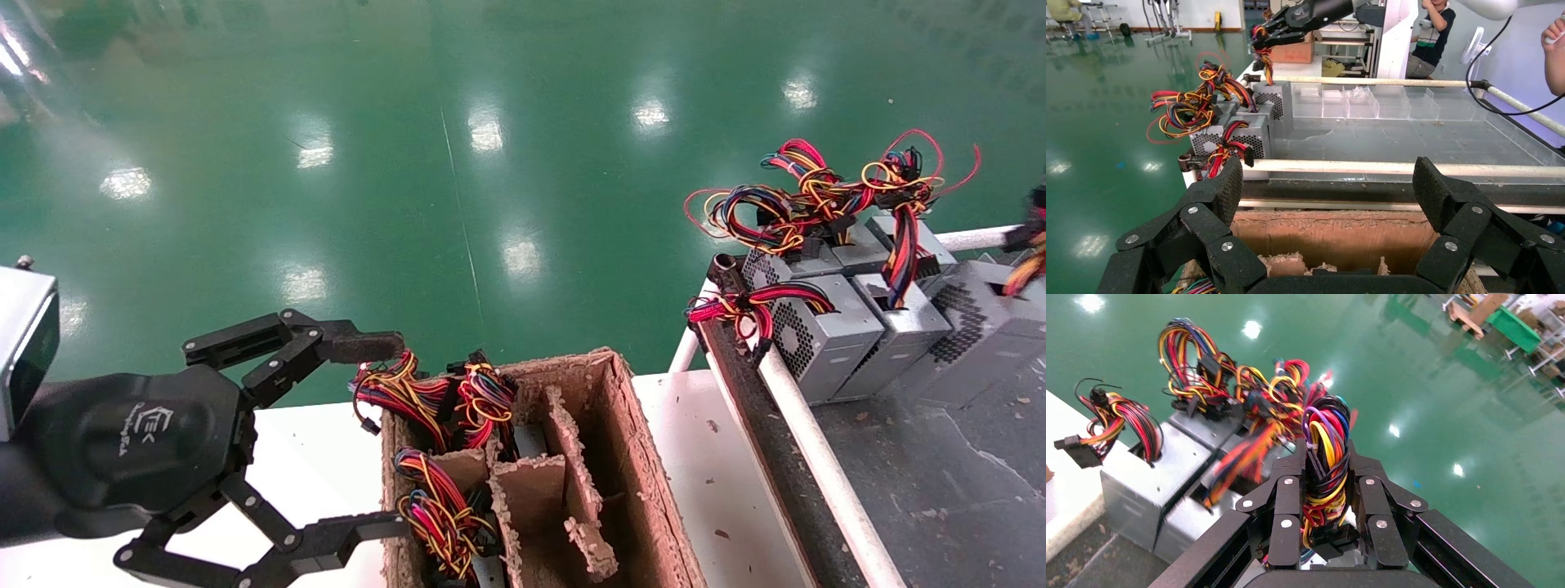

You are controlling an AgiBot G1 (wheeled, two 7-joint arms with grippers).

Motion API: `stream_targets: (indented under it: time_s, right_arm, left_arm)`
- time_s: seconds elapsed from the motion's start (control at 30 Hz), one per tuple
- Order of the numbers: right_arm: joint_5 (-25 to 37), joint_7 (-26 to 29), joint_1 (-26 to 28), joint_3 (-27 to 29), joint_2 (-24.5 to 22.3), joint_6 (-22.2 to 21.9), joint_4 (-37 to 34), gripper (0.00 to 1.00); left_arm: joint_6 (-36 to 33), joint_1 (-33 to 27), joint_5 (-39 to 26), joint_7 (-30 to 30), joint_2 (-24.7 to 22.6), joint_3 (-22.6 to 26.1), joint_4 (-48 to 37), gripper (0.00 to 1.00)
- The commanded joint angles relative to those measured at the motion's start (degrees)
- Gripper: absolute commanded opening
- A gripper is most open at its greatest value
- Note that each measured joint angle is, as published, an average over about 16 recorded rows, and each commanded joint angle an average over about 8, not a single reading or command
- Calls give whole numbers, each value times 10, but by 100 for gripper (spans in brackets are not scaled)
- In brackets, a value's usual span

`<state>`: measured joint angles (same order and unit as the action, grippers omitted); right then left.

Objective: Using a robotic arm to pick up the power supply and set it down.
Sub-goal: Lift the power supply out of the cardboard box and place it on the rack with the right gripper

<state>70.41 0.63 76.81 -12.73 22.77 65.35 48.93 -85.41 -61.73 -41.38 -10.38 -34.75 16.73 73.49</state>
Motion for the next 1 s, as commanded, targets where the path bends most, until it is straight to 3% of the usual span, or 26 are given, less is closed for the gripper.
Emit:
stream_targets:
  time_s: [0.03,0.33,0.37,0.6,0.63,1.0]
  right_arm:
    - [10,3,9,-7,12,-2,3,0]
    - [46,17,41,-35,54,-7,-6,0]
    - [49,17,44,-37,58,-8,-8,4]
    - [67,18,55,-49,74,-12,-17,90]
    - [68,18,56,-50,75,-13,-18,99]
    - [68,20,51,-49,71,-12,-13,100]
  left_arm:
    - [0,0,0,0,0,0,0,100]
    - [0,0,0,0,0,0,0,100]
    - [0,0,0,0,0,0,0,100]
    - [0,0,0,0,0,1,0,100]
    - [0,0,0,0,0,1,0,100]
    - [0,0,1,1,0,1,0,100]
